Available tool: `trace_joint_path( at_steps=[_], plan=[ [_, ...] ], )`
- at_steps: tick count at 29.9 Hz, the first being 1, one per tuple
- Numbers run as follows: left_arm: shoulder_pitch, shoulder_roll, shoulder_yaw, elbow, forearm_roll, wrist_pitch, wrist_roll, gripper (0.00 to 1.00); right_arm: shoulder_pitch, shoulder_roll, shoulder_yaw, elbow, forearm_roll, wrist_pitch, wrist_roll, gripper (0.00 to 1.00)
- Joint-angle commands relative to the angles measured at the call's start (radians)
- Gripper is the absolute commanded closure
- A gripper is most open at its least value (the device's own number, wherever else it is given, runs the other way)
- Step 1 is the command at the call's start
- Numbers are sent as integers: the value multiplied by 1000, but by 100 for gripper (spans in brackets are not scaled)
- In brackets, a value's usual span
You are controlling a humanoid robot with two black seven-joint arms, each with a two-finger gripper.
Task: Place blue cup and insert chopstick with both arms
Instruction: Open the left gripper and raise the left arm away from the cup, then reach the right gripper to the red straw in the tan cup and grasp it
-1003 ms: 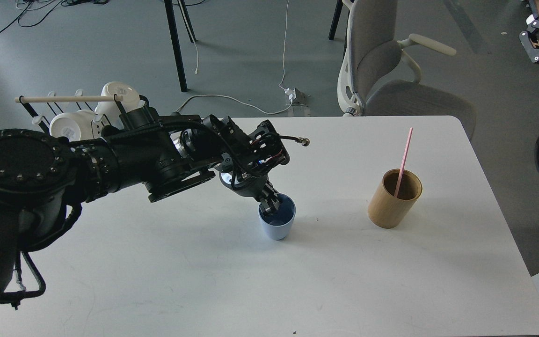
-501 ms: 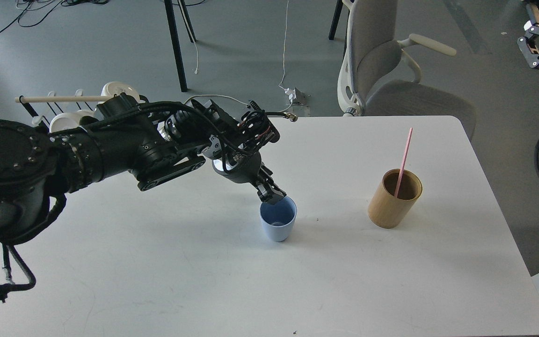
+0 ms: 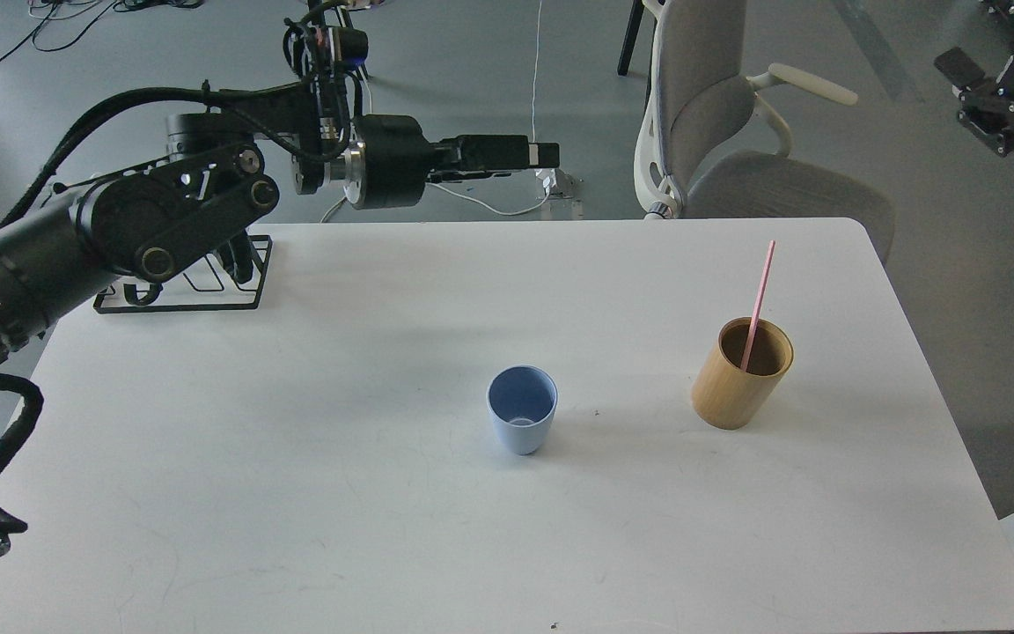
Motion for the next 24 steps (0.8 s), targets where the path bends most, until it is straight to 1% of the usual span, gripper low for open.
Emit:
trace_joint_path(
  at_steps=[1,3,4,7,10,16,19,20,24],
  plan=[
    [137,34,-196,-47,-182,0,0,8,-99,-56,-49,130,-219,-203,0,1],
    [208,31,-292,-67,-270,0,0,7,-139,-59,-112,150,-246,-305,0,1],
    [234,29,-315,-76,-290,0,0,7,-148,-52,-150,147,-251,-341,0,1],
    [279,21,-329,-112,-295,0,0,7,-156,-26,-257,114,-253,-400,0,2],
    [303,20,-329,-133,-295,0,0,6,-158,63,-296,72,-254,-411,0,6],
    [306,11,-335,-138,-295,0,0,6,-164,164,-336,12,-312,-411,0,12],
    [306,11,-335,-138,-295,0,0,6,-156,211,-354,-34,-354,-411,0,20],
    [308,9,-335,-138,-295,0,0,6,-156,220,-359,-40,-364,-411,0,27],
    [312,9,-332,-136,-296,0,0,6,-156,225,-367,-41,-374,-411,0,60]
  ],
)
